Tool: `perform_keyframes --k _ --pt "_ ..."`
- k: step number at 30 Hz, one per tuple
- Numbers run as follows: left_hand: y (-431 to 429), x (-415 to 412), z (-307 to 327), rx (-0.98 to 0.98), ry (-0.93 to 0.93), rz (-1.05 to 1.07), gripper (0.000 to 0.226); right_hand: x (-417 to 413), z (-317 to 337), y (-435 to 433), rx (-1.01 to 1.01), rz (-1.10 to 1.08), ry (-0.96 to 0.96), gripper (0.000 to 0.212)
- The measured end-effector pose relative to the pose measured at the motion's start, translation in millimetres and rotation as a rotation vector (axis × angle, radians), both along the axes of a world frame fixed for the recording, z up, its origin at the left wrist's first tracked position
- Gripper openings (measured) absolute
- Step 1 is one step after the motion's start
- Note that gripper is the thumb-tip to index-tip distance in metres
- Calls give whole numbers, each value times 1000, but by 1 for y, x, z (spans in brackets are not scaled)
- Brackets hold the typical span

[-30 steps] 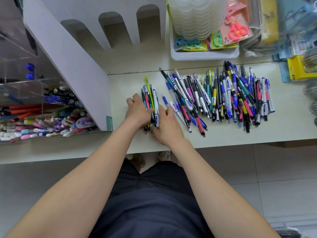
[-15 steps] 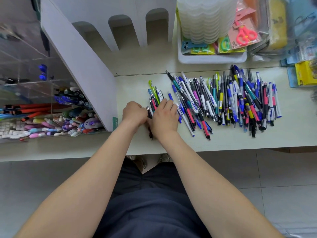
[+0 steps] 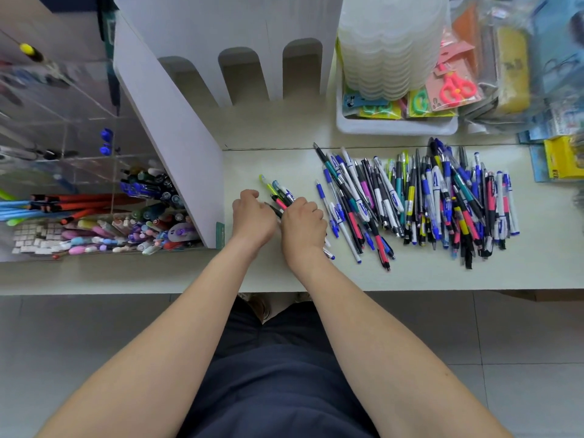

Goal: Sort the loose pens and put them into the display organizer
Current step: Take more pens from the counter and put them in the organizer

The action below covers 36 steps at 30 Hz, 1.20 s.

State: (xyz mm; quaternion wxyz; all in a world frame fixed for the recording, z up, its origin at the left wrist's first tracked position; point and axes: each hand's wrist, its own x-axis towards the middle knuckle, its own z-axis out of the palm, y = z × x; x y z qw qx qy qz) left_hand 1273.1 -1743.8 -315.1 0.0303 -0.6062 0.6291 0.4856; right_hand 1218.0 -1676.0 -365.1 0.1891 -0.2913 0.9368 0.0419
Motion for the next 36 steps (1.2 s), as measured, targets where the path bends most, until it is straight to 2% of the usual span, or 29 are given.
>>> perform_keyframes --k 2,5,9,11,13,17,18,21,23,25,29,32,36 --pt "-2 -1 3 45 24 73 55 -5 1 7 6 69 -31 22" --pt "-8 -1 5 58 62 126 51 -23 9 19 -149 79 -153 33" --pt "-9 -10 17 101 271 210 32 -39 22 33 -657 -135 -374 31" --pt "-8 -17 26 122 403 214 33 -42 30 35 -872 -190 -451 25" --pt "-8 -27 36 112 528 192 42 -44 34 33 -959 -203 -493 21" --pt "-13 -51 58 38 668 180 62 -43 19 24 -995 -148 -475 17" --pt "-12 -55 60 11 669 159 59 -43 15 21 -995 -145 -467 19" --pt "-6 -61 55 -61 651 95 30 -50 9 10 -986 -179 -480 28" --pt "-3 -59 50 -139 609 53 31 -54 11 3 -1022 -214 -477 34" --pt "1 -53 47 -208 601 46 43 -56 16 -1 -1095 -227 -412 43" --pt "6 -35 35 -183 615 164 54 -53 13 1 -1212 -236 -335 42" --pt "10 -21 18 -163 554 215 48 -51 -3 8 -1172 -212 -300 51" --pt "15 -12 9 -85 523 161 42 -49 -14 16 -1130 -176 -358 40"
